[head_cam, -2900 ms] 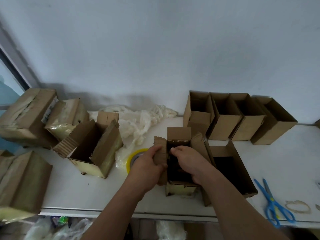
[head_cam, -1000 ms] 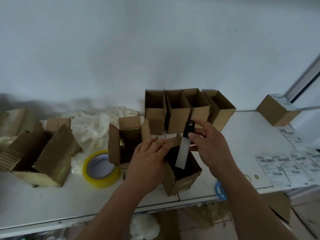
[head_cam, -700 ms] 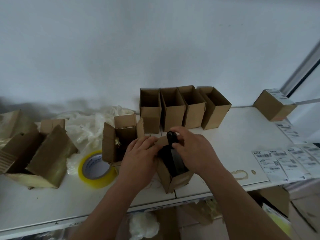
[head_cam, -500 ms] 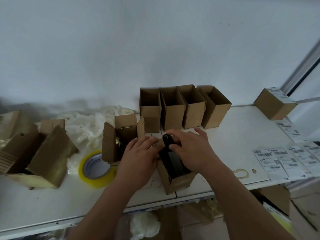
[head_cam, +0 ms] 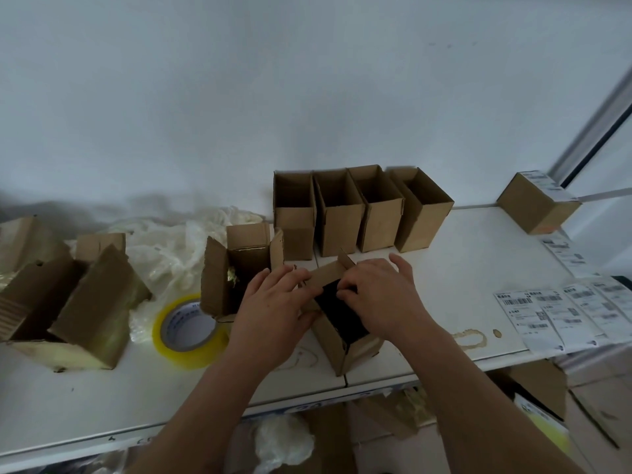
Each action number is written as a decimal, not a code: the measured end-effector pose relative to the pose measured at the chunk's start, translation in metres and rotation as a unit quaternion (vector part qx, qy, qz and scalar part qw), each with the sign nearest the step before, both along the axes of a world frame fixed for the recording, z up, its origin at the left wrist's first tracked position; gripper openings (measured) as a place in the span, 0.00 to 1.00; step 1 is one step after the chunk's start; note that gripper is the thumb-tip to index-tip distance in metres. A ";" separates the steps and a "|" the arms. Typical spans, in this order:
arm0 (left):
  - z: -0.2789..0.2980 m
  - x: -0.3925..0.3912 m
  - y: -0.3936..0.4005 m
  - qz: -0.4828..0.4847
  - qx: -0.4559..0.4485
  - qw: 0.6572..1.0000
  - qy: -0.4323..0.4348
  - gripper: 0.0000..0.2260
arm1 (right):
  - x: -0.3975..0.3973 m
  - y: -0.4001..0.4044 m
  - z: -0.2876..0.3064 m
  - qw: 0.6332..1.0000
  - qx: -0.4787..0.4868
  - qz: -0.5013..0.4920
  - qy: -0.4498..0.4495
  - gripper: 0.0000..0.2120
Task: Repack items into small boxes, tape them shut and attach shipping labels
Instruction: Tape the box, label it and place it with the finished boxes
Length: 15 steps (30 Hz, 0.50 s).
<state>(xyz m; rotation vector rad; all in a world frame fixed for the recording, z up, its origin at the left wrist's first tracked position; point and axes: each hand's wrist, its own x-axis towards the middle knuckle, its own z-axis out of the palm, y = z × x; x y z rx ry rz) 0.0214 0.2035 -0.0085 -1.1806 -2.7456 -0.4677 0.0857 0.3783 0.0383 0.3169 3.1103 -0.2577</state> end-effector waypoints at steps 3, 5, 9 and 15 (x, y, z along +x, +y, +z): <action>-0.001 0.000 0.001 0.006 -0.008 1.000 0.017 0.18 | 0.000 0.004 -0.001 0.999 -0.031 0.002 0.009 0.11; 0.000 0.001 0.000 0.007 -0.015 0.999 0.036 0.19 | 0.001 0.007 -0.002 0.998 -0.059 0.015 0.021 0.11; 0.008 0.007 0.003 -0.014 -0.009 0.996 0.083 0.18 | 0.012 0.018 0.002 0.975 -0.214 0.000 0.054 0.11; 0.016 0.021 0.014 -0.030 -0.045 0.997 0.049 0.23 | 0.040 0.050 -0.004 0.946 -0.322 0.023 -0.022 0.21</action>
